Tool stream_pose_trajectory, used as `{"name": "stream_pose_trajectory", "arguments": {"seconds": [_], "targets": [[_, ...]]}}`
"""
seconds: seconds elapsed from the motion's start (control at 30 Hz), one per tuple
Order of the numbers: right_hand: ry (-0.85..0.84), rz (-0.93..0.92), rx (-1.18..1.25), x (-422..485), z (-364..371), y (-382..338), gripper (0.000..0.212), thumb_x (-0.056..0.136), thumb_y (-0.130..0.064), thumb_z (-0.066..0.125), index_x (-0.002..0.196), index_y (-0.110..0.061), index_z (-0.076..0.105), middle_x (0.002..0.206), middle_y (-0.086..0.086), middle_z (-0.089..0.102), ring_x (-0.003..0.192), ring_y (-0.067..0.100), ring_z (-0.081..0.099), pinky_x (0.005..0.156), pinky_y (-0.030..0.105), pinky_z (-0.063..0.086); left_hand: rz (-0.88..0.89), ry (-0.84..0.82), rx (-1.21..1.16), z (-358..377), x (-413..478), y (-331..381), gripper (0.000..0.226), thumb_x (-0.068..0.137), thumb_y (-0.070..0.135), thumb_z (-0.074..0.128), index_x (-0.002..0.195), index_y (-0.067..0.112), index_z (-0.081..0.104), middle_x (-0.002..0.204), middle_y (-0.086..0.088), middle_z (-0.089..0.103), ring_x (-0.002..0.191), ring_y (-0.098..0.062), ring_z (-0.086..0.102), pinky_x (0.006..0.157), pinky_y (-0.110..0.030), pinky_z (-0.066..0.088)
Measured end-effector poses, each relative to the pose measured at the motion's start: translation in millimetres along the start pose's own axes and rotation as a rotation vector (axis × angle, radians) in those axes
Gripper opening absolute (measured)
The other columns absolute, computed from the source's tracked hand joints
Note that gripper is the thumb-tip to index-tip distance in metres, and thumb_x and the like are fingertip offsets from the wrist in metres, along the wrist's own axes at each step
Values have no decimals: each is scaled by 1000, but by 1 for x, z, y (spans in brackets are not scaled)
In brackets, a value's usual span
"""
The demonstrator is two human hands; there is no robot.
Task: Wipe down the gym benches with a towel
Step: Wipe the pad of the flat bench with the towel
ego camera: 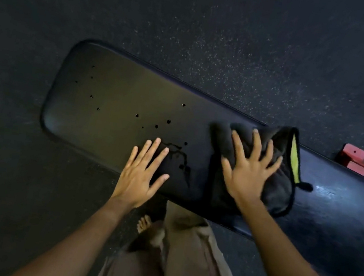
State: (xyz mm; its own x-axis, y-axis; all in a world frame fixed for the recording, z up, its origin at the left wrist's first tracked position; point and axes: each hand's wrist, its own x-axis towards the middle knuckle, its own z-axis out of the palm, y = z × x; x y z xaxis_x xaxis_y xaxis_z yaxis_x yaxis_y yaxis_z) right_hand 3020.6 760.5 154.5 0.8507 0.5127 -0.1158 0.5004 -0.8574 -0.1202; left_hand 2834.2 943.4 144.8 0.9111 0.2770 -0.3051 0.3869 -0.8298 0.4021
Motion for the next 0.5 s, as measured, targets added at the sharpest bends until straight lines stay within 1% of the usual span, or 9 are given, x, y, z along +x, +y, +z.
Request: {"name": "stream_pose_trajectory", "arguments": {"seconds": [0.03,0.07,0.2,0.27,0.3,0.33,0.43,0.47,0.5], "targets": [[-14,49,24,4,1,-25,63,83,-53,42,143,-37,36,154,10,27,137,45,20,104,73,11,9,5,1,0,1,-1,60,97,48,30,149,20,20,158,-5,12,146,-21,6,117,-37,0],[-39,-11,24,3,4,-40,64,82,-52,43,143,-36,35,155,10,26,137,45,19,104,73,10,19,8,-1,1,1,-3,59,98,48,30,149,19,20,157,-6,12,145,-22,7,117,-37,1],[-81,-725,-64,-42,12,-15,68,82,-53,51,146,-37,35,156,6,23,140,42,21,109,68,14,10,5,7,-6,-4,-21,57,99,47,26,149,19,21,157,-5,13,145,-21,8,116,-37,2],[-97,-846,-135,-52,6,14,69,82,-55,48,146,-38,32,155,6,26,139,40,26,109,66,15,4,0,11,-13,-7,-35,57,99,47,23,149,20,20,157,-4,12,145,-21,7,116,-36,0],[-88,-794,-157,-52,4,20,69,82,-54,47,147,-39,29,154,6,27,138,40,27,109,65,15,8,-2,12,-16,-8,-42,57,100,47,23,149,19,20,157,-4,12,145,-20,6,116,-35,-1],[-72,-666,-151,-49,4,17,69,82,-53,45,147,-41,26,153,6,27,137,40,28,109,65,14,19,-3,16,-20,-9,-50,56,100,47,23,149,19,21,157,-5,12,145,-19,5,117,-34,-2],[-14,-42,-34,-20,8,-46,63,83,-51,41,144,-39,33,154,10,28,137,45,22,105,72,10,20,-3,24,-27,-10,-69,56,99,43,28,149,16,23,157,-5,13,146,-18,2,117,-33,-3],[-13,111,21,-8,9,-76,63,83,-51,40,144,-37,35,155,11,28,138,47,20,103,74,9,4,3,22,-29,-11,-73,57,98,41,30,148,15,24,157,-5,13,145,-18,3,117,-33,-3],[-19,169,55,1,12,-106,63,83,-51,39,144,-36,37,156,11,27,138,49,18,102,75,7,-8,8,22,-32,-11,-81,57,98,40,31,148,15,24,157,-6,14,145,-18,4,117,-33,-3]]}}
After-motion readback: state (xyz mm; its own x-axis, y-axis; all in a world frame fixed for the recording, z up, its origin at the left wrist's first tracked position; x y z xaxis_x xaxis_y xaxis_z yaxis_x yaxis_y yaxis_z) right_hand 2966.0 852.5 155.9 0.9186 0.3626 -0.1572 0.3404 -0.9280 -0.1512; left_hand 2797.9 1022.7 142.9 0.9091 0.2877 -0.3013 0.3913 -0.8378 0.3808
